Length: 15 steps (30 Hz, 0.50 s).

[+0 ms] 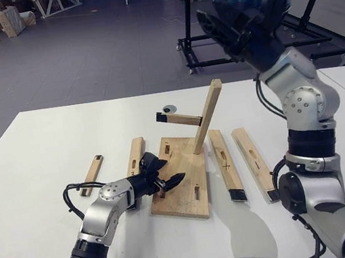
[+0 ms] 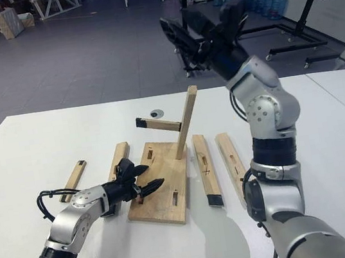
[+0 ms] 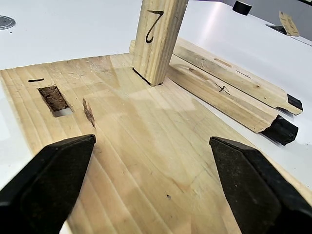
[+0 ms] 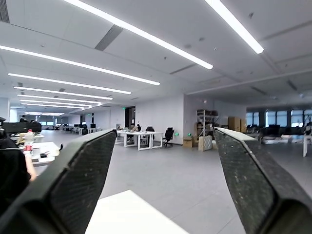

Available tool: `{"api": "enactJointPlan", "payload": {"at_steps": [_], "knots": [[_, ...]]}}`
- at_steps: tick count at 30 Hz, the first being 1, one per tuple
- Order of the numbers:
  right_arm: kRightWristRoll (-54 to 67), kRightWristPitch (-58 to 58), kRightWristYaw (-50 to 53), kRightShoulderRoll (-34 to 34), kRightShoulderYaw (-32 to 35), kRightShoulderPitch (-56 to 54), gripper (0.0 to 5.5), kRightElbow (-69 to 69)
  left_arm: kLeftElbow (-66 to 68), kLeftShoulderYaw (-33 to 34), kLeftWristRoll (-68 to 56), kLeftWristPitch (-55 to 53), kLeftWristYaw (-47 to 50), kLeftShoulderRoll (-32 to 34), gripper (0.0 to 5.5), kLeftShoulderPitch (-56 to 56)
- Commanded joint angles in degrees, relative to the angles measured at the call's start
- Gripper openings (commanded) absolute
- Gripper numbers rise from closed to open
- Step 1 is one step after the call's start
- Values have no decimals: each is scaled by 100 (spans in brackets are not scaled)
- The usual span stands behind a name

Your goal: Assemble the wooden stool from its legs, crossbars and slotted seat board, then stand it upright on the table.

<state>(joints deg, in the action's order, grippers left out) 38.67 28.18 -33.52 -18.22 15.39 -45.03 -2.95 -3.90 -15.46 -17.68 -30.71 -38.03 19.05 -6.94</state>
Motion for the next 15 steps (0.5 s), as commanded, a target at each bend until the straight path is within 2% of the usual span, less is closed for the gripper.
{"api": "enactJointPlan", "payload": {"at_steps": [1,4,9,13,15], "knots": [[-247,-126,-24,-224,-46,133,366,321,477,-164,166,-358,51,59,429,347],[-140,-164,134,-127,96,501,366,135,572,-154,211,-279,79,38,429,323],[-117,-388,1617,519,766,1609,366,-914,523,205,155,109,567,-386,429,408],[-972,-303,2482,583,564,2814,366,-1489,412,196,184,140,949,-718,429,680],[-1307,132,2892,486,432,3307,366,-1687,406,225,218,102,1213,-873,429,817]]}}
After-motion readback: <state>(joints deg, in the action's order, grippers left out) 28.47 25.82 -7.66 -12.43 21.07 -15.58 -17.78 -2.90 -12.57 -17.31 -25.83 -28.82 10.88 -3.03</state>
